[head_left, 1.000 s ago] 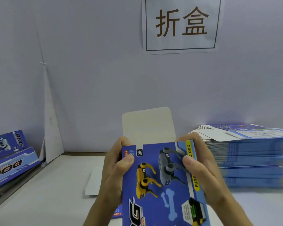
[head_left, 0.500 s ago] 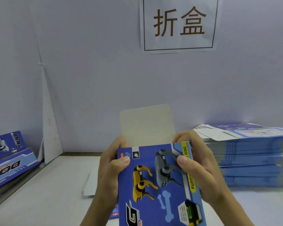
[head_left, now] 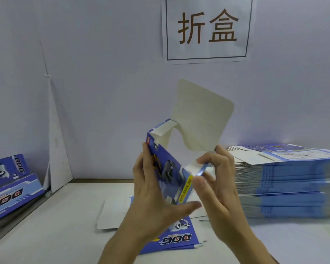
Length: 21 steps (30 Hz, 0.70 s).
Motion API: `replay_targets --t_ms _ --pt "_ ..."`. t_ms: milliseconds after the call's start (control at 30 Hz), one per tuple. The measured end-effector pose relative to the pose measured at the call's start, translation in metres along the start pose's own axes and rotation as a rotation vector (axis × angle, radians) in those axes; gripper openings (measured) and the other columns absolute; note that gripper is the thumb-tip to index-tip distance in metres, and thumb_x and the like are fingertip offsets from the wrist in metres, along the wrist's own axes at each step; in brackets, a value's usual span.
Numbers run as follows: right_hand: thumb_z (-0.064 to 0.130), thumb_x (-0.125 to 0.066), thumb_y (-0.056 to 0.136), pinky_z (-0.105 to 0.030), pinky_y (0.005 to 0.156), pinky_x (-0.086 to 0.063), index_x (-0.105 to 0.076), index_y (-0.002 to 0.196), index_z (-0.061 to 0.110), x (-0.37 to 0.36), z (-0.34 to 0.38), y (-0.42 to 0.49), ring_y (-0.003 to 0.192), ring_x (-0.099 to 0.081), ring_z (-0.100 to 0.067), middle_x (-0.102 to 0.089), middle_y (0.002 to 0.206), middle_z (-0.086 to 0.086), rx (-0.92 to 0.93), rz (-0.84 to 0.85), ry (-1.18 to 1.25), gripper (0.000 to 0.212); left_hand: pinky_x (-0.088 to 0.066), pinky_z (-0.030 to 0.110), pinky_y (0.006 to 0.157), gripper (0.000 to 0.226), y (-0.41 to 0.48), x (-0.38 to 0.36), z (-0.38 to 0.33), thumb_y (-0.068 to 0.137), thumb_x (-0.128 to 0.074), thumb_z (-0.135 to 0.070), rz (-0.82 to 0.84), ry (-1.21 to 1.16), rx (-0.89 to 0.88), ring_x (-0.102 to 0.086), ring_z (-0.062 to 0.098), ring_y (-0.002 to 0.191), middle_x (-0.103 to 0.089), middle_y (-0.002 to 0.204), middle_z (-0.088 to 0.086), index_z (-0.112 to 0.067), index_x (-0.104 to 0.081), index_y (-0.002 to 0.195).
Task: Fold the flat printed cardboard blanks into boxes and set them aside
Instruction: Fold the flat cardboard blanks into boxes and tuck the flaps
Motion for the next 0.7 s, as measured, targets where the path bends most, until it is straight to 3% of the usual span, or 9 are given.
replay_targets --t_ms 100,200,267,367,467,533,600,667,700 --pt "0.03 -0.055 0.091 -0.021 0.082 -0.053 -0.042 0.103 0.041 0.009 0.008 0.009 0.095 -0.063 -0.001 -0.064 0.101 0.018 -0.019 -0.123 0.222 0.02 -0.026 -0.011 0.082 0.153 0.006 0.007 0.013 0.041 -0.093 -0.043 -0.087 0.062 -0.074 -0.028 -0.025 0.115 -0.019 0.124 -0.021 -0.05 0.025 0.139" --pt "0.018 -0.054 0.091 -0.006 0.064 -0.046 -0.043 0.103 0.028 0.03 0.012 0.017 0.072 -0.06 0.008 -0.066 0.08 0.022 -0.023 -0.244 0.249 0.019 -0.023 -0.012 0.085 0.151 0.01 0.02 0.019 0.041 -0.093 -0.045 -0.075 0.168 -0.19 -0.023 -0.023 0.121 -0.019 0.128 -0.018 -0.046 0.016 0.145" --pt "0.03 -0.059 0.09 -0.005 0.056 -0.04 -0.056 0.091 0.034 0.039 0.017 0.021 0.061 -0.054 0.005 -0.061 0.07 0.021 -0.021 -0.187 0.124 0.005 -0.024 -0.01 0.089 0.138 0.011 0.024 0.019 0.044 -0.085 -0.055 -0.065 0.203 -0.232 -0.024 -0.019 0.126 -0.021 0.134 -0.01 -0.039 0.005 0.148" --pt "0.035 -0.063 0.088 -0.009 0.053 -0.041 -0.065 0.076 0.035 0.048 0.015 0.024 0.057 -0.05 0.003 -0.059 0.065 0.018 -0.129 -0.255 0.164 0.012 -0.024 -0.009 0.09 0.131 0.013 0.027 0.017 0.044 -0.081 -0.054 -0.041 0.166 -0.268 -0.024 -0.017 0.128 -0.023 0.135 -0.01 -0.029 -0.005 0.148" --pt "0.04 -0.069 0.072 -0.019 0.058 -0.055 -0.071 0.092 0.026 0.052 -0.002 0.024 0.07 -0.067 -0.007 -0.073 0.082 0.007 -0.493 -0.323 0.502 0.025 -0.024 -0.011 0.086 0.134 0.007 0.031 0.012 0.041 -0.087 -0.042 0.005 0.092 -0.251 -0.023 -0.018 0.128 -0.025 0.133 -0.011 -0.032 -0.007 0.147" --pt "0.033 -0.069 0.068 -0.029 0.064 -0.06 -0.069 0.103 0.016 0.05 -0.016 0.022 0.075 -0.071 -0.016 -0.075 0.09 -0.004 -0.798 -0.306 0.669 0.039 -0.026 -0.008 0.088 0.142 0.004 0.03 0.01 0.041 -0.092 -0.041 0.02 0.101 -0.267 -0.026 -0.019 0.127 -0.028 0.132 -0.004 -0.017 -0.002 0.149" --pt "0.027 -0.073 0.066 -0.035 0.068 -0.057 -0.067 0.103 0.006 0.039 -0.019 0.016 0.071 -0.07 -0.024 -0.074 0.088 -0.011 -1.072 -0.125 0.76 0.043 -0.033 0.006 0.1 0.132 0.01 0.023 0.005 0.046 -0.091 -0.042 0.017 0.09 -0.287 -0.033 -0.003 0.134 -0.035 0.127 0.001 -0.004 -0.012 0.145" --pt "0.023 -0.092 0.043 -0.029 0.06 -0.049 -0.072 0.085 0.005 0.026 -0.016 0.01 0.056 -0.065 -0.021 -0.069 0.069 -0.01 -1.197 0.088 0.763 0.05 -0.04 0.019 0.103 0.131 0.013 0.024 -0.001 0.044 -0.07 -0.079 0.024 -0.053 -0.159 -0.042 0.027 0.132 -0.043 0.116 0.004 -0.001 -0.029 0.141" --pt "0.019 -0.097 0.025 -0.027 0.058 -0.047 -0.075 0.072 0.006 0.024 -0.018 0.007 0.051 -0.064 -0.019 -0.066 0.063 -0.009 -1.213 0.133 0.775 0.054 -0.039 0.014 0.099 0.137 0.014 0.024 -0.005 0.038 -0.061 -0.088 0.009 -0.089 -0.131 -0.041 0.026 0.131 -0.043 0.12 0.004 -0.003 -0.03 0.14"
Point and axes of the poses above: each hand's wrist, its own y-axis towards the middle knuckle, its own x-axis out of the back of the hand, z = x × y, the point moved 2 cm from there along y, towards the middle knuckle
